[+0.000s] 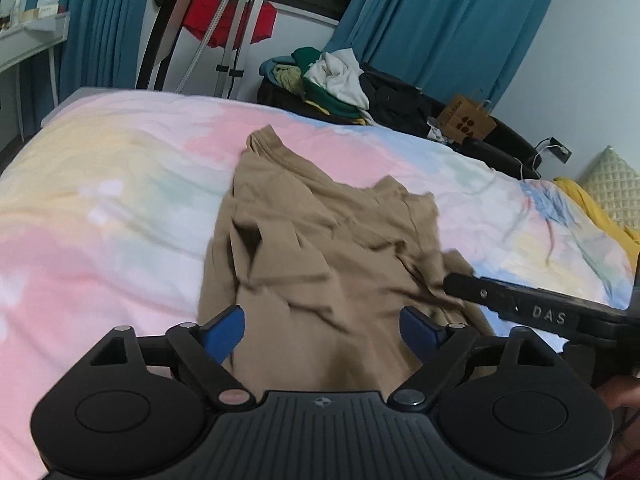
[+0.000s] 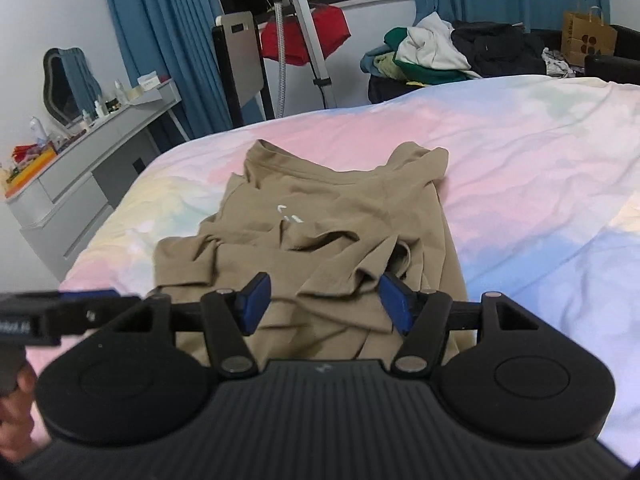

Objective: Fold clothes

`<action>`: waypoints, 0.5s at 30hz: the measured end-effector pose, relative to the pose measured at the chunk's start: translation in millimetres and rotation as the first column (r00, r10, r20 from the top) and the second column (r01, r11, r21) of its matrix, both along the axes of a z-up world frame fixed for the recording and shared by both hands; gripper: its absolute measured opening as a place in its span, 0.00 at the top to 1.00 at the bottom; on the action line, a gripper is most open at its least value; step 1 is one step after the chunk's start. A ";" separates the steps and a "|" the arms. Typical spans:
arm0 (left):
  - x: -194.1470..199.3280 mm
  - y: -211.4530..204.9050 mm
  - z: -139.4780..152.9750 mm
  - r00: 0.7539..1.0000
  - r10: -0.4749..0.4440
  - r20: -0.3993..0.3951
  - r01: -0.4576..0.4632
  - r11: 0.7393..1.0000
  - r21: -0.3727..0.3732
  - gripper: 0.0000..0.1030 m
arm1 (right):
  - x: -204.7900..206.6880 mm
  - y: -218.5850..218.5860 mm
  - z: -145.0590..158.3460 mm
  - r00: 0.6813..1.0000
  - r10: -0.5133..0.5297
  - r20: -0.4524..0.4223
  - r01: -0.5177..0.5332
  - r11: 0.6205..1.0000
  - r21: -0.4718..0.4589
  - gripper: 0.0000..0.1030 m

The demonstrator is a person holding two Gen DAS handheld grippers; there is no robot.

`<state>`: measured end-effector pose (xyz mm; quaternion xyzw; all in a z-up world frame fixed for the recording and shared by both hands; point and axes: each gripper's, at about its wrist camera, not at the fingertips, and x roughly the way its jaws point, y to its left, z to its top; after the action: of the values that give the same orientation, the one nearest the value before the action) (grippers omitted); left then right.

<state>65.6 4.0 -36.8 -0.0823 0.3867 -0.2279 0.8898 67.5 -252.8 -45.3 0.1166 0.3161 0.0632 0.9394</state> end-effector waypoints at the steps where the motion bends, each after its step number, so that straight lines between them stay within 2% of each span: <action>1: -5.8 1.6 -0.4 1.000 0.006 -0.015 -0.006 1.000 -0.011 0.14 | -5.6 1.1 2.6 1.000 0.000 0.005 0.000 1.000 -0.006 0.39; 5: -20.1 11.3 -8.2 0.994 0.030 -0.101 -0.038 0.997 -0.073 0.14 | -24.9 3.3 9.3 1.000 -0.006 0.015 0.006 1.000 -0.012 0.39; 10: -18.7 24.3 -25.1 0.972 0.076 -0.221 -0.112 0.982 -0.155 0.14 | -40.4 1.3 8.1 1.000 -0.015 -0.008 0.016 1.000 0.021 0.39; 12: -14.3 28.7 -34.9 0.958 0.101 -0.269 -0.160 0.965 -0.207 0.14 | -44.9 -4.0 6.3 0.999 -0.021 -0.028 0.023 0.995 0.092 0.39; 14: -10.1 33.6 -45.5 0.940 0.129 -0.316 -0.217 0.940 -0.262 0.14 | -46.8 -14.8 0.4 0.997 -0.007 -0.074 0.024 0.971 0.237 0.38; 15: -8.0 36.0 -50.9 0.930 0.141 -0.341 -0.246 0.925 -0.288 0.14 | -46.6 -20.7 -7.4 0.993 0.001 -0.116 0.038 0.942 0.332 0.38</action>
<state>57.6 40.0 -87.6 -0.3017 0.4698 -0.1824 0.8094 20.9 -273.5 -52.7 0.2804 0.3529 0.1001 0.8870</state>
